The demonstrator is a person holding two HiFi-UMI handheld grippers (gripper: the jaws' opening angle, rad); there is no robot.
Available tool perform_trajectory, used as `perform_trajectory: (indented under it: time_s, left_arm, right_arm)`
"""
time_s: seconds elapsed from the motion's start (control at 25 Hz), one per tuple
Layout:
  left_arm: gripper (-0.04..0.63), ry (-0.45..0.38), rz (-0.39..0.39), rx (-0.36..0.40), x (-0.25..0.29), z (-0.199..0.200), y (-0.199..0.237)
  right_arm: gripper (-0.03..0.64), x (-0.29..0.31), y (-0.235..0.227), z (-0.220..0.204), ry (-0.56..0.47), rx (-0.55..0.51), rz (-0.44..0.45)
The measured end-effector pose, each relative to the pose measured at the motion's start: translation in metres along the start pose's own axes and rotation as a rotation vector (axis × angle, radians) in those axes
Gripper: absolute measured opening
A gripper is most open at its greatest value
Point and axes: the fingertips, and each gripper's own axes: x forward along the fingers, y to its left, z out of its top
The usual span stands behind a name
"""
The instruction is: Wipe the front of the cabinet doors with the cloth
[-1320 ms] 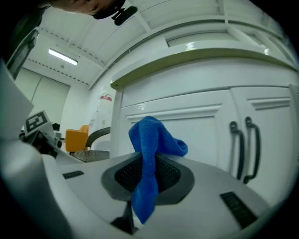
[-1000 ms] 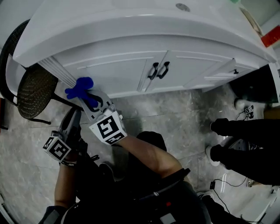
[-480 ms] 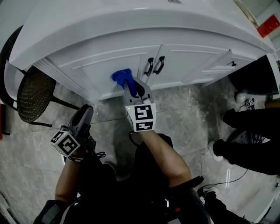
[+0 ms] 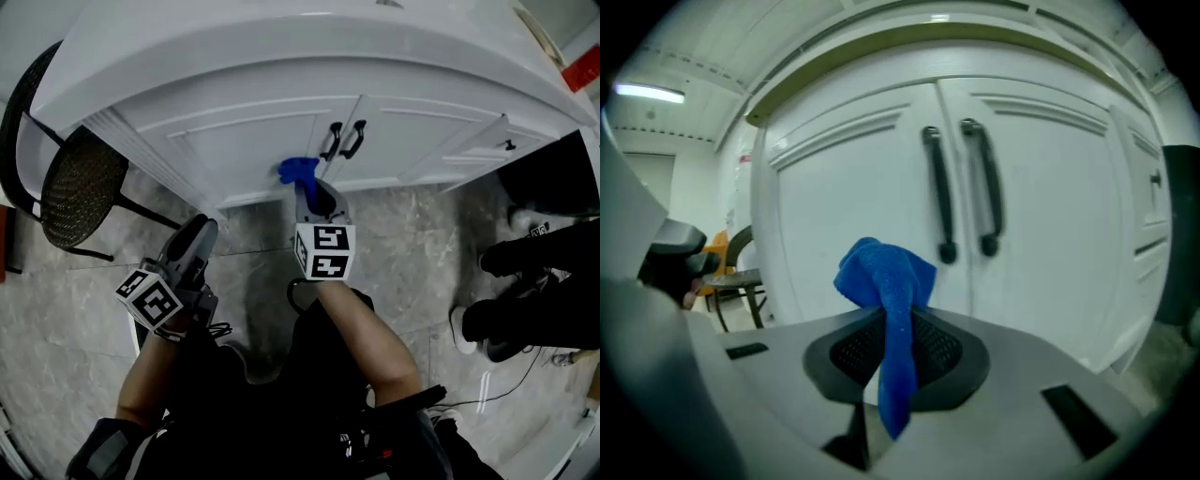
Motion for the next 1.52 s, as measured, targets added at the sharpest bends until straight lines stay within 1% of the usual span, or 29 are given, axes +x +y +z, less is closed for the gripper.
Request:
perform_trajectory:
  time_s: [0.12,0.2,0.4,0.48,0.56,0.68,0.76,1.0,1.16,1.28,1.36,1.44,1.52]
  left_arm:
    - [0.132,-0.013,0.026,0.008,-0.013,0.004,0.007]
    - [0.133,-0.029,0.054,0.012,-0.024,0.010,0.013]
    - [0.132,-0.066,0.119,0.017,-0.047,0.025,0.018]
    - [0.132,-0.070,0.132,0.029,-0.052,0.029,0.020]
    - [0.132,-0.065,0.142,0.042,-0.054,0.030,0.022]
    - [0.132,-0.053,0.148,0.055,-0.053,0.028,0.027]
    - [0.132,-0.043,0.139,0.051,-0.047,0.024,0.028]
    - [0.132,0.018,0.059,0.029,-0.019,-0.001,0.019]
    - [0.132,0.044,0.011,0.017,-0.001,-0.010,0.009]
    - [0.132,0.056,-0.017,0.006,0.010,-0.014,0.003]
    - [0.132,0.061,-0.033,0.012,0.014,-0.016,0.001]
    - [0.132,0.064,-0.041,0.027,0.015,-0.018,0.002]
    - [0.132,0.061,-0.033,0.024,0.012,-0.018,0.004]
  right_arm:
    - [0.058,0.010,0.063,0.016,-0.062,-0.071,0.166]
    - [0.058,0.015,0.105,0.021,-0.082,-0.118,0.270]
    - [0.058,0.029,0.197,0.005,-0.061,-0.198,0.520]
    - [0.058,0.039,0.222,-0.004,-0.063,-0.250,0.584]
    - [0.058,0.053,0.229,-0.014,-0.045,-0.275,0.597]
    - [0.058,0.062,0.213,-0.020,-0.031,-0.294,0.561]
    - [0.058,0.058,0.188,-0.018,-0.029,-0.268,0.511]
    - [0.058,0.039,0.073,-0.011,-0.030,-0.178,0.256]
    - [0.058,0.020,-0.007,-0.009,-0.035,-0.138,0.082]
    - [0.058,0.002,-0.059,-0.007,-0.045,-0.088,-0.035]
    - [0.058,-0.011,-0.086,-0.006,-0.046,-0.047,-0.098]
    - [0.058,-0.017,-0.096,-0.007,-0.035,-0.023,-0.111]
    - [0.058,-0.017,-0.085,-0.011,-0.013,-0.025,-0.061]
